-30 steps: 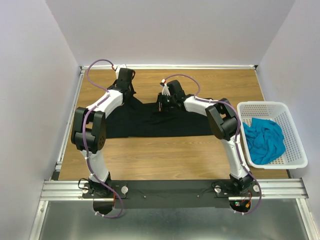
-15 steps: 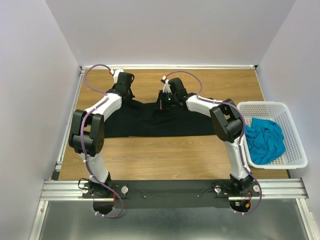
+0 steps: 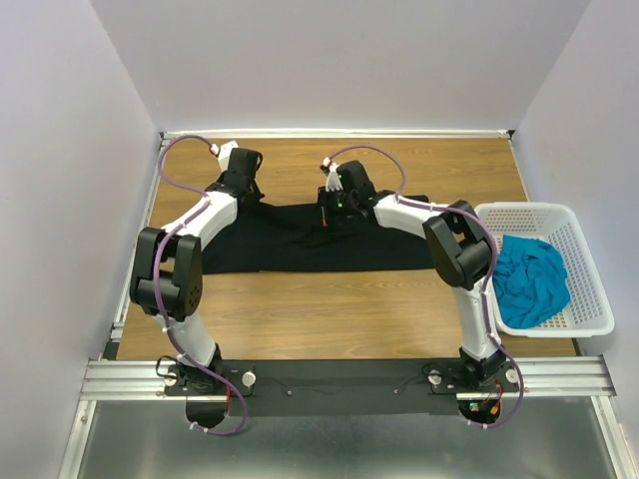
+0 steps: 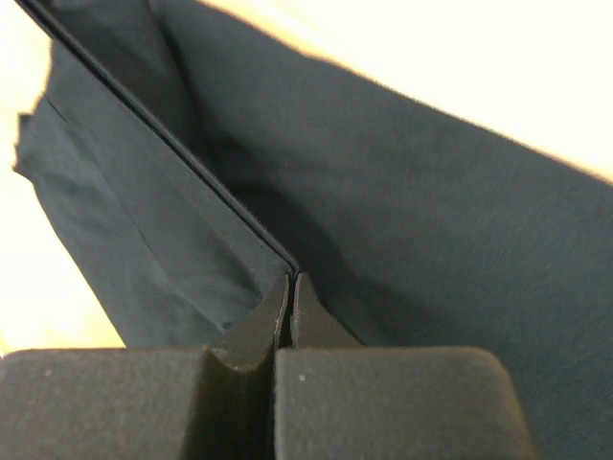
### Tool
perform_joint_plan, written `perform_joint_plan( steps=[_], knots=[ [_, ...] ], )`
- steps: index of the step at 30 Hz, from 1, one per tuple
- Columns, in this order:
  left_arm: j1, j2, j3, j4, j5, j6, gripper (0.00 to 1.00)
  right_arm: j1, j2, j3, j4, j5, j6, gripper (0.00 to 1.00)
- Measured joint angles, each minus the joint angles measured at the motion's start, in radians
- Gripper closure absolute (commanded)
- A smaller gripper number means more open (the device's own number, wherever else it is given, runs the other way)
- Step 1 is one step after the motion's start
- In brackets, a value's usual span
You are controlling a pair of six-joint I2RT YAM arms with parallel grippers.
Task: Fold and stack the t-shirts
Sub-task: Fold the tshirt
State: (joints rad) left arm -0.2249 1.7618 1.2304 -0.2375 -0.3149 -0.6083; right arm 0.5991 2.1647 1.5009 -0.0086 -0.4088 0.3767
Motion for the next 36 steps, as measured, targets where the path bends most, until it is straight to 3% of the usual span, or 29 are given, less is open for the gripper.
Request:
perform_joint_plan(
  steps=[19, 36],
  knots=[
    [0.021, -0.122, -0.205, 0.015, 0.013, -0.045, 0.96, 0.029, -0.063, -0.062, 0.0, 0.012, -0.062, 0.98],
    [0.042, -0.146, -0.223, 0.031, 0.033, -0.043, 0.96, 0.08, -0.089, -0.08, -0.02, 0.121, -0.11, 0.98]
  ],
)
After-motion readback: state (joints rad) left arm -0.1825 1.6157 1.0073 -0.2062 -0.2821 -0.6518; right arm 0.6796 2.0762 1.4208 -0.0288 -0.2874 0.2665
